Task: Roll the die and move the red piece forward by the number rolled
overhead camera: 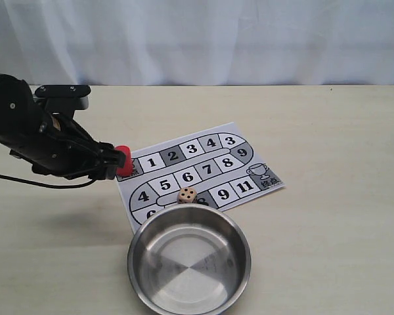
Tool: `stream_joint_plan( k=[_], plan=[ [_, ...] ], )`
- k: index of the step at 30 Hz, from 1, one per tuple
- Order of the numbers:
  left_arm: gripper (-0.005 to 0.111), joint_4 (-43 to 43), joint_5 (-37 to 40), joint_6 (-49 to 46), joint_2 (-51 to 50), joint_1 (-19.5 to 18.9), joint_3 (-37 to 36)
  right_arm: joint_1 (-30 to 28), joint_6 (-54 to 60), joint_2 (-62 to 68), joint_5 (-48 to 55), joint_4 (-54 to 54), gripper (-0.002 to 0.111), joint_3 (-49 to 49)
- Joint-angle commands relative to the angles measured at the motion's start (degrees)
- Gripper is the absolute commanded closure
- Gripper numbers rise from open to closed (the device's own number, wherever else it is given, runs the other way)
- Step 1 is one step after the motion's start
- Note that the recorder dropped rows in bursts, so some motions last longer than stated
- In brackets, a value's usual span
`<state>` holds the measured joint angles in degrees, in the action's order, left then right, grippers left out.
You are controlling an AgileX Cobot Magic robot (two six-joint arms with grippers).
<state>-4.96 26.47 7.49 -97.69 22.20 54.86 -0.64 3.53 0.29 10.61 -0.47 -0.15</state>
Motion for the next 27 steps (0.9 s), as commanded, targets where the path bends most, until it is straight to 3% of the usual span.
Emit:
stream_joint_plan(
  k=[1,6,12,18,24,27],
  plan=[
    [0.04,-0.17,1.52,-0.67,-0.05,0.46,0.9,0.11,0.18,-0.29,0.02,0.02,0.104,0.15],
    [0.041,-0.17,10.32,-3.28,-0.05,0.46,5.77,0.11,0.18,-0.29,0.02,0.02,0.104,0.15],
    [0.065,-2.32,18.07,-6.71,-0.05,0.46,11.3,0.11,0.18,-0.29,0.02,0.02,0.104,0.15],
    [0.086,-6.24,17.73,-15.16,-0.05,4.54,12.84,0.11,0.18,-0.29,0.02,0.02,0.104,0.15],
    [0.106,-6.16,13.96,-15.81,-0.68,9.75,14.37,0.11,0.18,-0.29,0.02,0.02,0.104,0.15],
    [0.107,-6.29,14.88,-16.83,-2.57,10.46,15.85,0.11,0.18,-0.29,0.02,0.02,0.104,0.15]
  ],
)
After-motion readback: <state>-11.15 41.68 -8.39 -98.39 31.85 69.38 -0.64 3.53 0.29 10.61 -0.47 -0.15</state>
